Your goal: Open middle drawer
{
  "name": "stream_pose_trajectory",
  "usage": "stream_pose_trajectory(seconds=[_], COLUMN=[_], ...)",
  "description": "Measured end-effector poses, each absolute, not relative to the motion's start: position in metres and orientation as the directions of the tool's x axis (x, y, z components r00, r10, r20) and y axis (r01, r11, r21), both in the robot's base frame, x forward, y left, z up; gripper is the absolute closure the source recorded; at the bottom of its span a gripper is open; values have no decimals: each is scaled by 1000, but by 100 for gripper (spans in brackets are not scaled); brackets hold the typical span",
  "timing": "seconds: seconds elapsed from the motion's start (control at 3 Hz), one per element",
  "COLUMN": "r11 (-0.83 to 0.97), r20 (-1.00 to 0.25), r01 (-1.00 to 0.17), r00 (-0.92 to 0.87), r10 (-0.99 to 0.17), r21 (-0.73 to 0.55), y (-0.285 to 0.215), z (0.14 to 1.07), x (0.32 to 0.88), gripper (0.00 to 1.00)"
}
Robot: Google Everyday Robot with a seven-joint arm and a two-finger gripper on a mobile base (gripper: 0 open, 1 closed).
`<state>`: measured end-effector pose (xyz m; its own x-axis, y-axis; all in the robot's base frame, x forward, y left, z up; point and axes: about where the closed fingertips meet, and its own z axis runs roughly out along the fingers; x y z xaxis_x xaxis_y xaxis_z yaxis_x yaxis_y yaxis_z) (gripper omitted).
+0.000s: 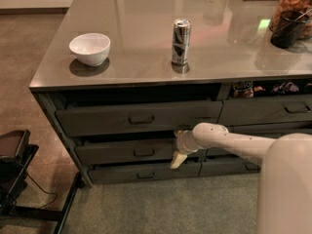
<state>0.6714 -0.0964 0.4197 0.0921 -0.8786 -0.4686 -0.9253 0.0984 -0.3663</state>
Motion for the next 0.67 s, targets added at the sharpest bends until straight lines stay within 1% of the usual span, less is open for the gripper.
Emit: stream_pose_trajectory(seconds=[0.33,0.67], r11=[84,86], r20=[-454,-413], r01=[-941,-962], r00=[80,29], r10=[-887,-910], r21=[-328,-258], y=[-93,-106], z=[408,393], x=[673,658], gripper=[0,0])
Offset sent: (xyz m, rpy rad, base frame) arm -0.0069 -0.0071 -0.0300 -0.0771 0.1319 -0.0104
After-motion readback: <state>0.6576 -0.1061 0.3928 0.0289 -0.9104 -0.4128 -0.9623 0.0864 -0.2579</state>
